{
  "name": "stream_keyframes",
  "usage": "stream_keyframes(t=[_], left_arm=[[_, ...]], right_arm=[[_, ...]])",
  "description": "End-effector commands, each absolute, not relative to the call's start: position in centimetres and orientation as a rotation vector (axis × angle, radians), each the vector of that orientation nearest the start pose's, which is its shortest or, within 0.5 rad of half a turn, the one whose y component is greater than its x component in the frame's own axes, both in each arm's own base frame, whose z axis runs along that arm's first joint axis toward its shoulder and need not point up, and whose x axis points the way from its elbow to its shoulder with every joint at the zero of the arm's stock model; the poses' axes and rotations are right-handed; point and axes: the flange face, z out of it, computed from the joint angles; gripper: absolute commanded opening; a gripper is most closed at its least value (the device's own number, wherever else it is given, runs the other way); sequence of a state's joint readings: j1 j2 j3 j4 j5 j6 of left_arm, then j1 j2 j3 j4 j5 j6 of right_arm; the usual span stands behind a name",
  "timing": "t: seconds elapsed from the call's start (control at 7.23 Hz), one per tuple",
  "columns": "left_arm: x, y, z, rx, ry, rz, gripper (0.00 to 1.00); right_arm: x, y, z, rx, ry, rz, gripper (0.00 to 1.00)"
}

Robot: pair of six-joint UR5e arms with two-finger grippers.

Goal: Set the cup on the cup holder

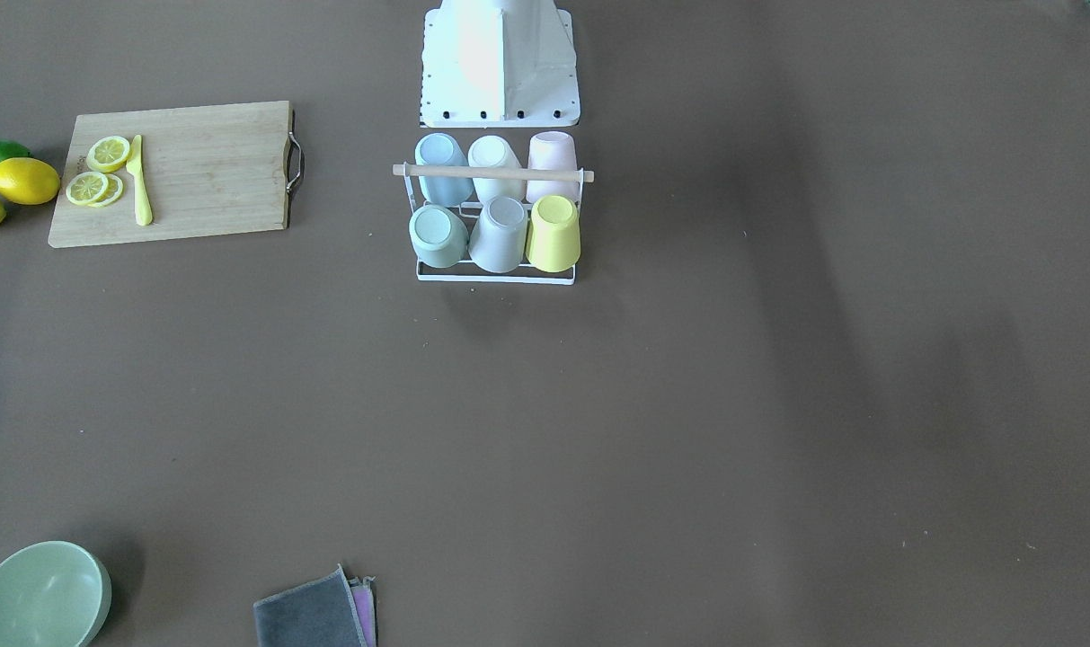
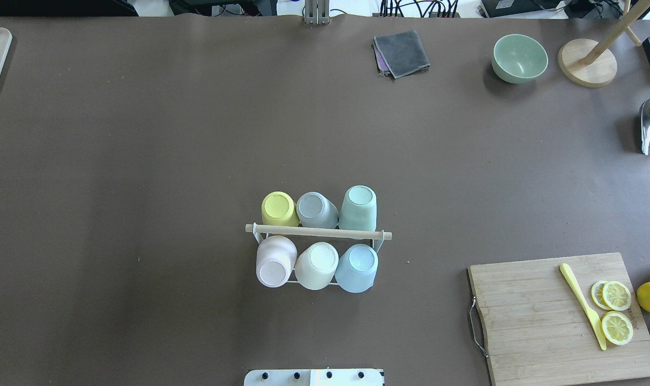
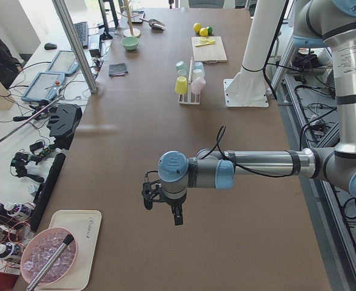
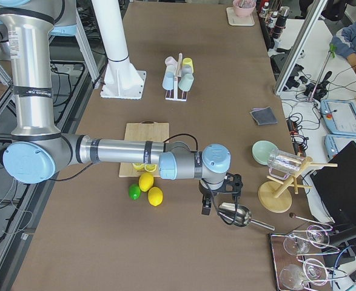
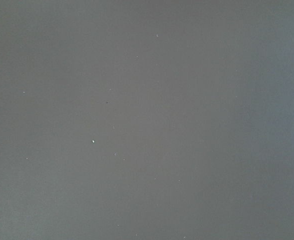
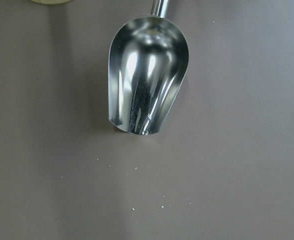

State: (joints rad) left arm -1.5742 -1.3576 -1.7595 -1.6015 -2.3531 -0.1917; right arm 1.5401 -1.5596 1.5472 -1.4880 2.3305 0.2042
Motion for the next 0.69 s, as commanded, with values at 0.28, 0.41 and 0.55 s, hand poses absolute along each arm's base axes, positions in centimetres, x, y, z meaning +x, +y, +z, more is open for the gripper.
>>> stream_keyframes(t=[0.28, 0.41, 0.55], left_arm=[[-6.44, -40.35, 65.72, -0.066, 0.779, -0.182, 0.98], [-6.63, -40.46, 65.73, -0.058, 0.754, -0.180, 0.98], [-6.71, -40.60, 65.63, -0.054, 0.751, -0.181, 0.98]], right_arm=[[4.93, -50.39, 65.73, -0.019, -0.752, 0.135, 1.00], [4.86, -50.48, 65.66, -0.018, -0.750, 0.133, 1.00], [4.63, -50.50, 65.66, -0.021, -0.750, 0.130, 1.00]])
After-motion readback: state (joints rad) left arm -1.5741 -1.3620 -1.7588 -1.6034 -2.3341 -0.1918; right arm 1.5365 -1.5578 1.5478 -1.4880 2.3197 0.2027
